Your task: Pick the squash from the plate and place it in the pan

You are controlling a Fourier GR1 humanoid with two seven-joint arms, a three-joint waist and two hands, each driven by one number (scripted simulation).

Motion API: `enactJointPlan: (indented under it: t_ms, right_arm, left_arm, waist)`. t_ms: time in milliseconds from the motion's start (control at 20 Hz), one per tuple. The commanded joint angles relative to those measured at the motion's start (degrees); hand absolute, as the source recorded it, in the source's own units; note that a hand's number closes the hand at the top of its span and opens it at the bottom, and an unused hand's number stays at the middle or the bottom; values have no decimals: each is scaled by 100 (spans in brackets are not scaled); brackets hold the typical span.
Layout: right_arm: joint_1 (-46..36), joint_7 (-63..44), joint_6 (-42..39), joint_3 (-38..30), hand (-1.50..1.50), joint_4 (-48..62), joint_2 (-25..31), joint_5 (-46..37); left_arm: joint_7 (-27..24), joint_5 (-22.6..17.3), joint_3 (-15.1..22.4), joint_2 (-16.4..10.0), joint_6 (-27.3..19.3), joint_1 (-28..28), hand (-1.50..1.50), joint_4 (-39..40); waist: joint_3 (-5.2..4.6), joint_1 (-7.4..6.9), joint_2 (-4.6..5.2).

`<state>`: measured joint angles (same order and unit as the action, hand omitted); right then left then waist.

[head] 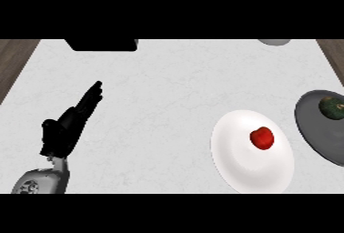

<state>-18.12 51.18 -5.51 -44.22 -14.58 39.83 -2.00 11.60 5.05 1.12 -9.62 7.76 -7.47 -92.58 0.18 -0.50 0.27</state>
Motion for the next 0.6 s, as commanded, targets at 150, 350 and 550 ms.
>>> enactJointPlan:
  t_ms: [150,350,550]
  right_arm:
    - [691,776,-742,-7,-150,40,75,337]
    - [1052,1028,-587,214,-150,-254,-451,425]
    - [1279,1174,-530,343,-150,-512,-633,505]
  left_arm:
    - [83,16,-89,28,28,-59,0,-41]
    - [278,-23,-24,107,88,203,0,-347]
    - [-2,-135,-287,-125,312,199,0,-200]
  waist:
    - [-6,33,-14]
    - [-15,48,-30]
    - [-16,48,-29]
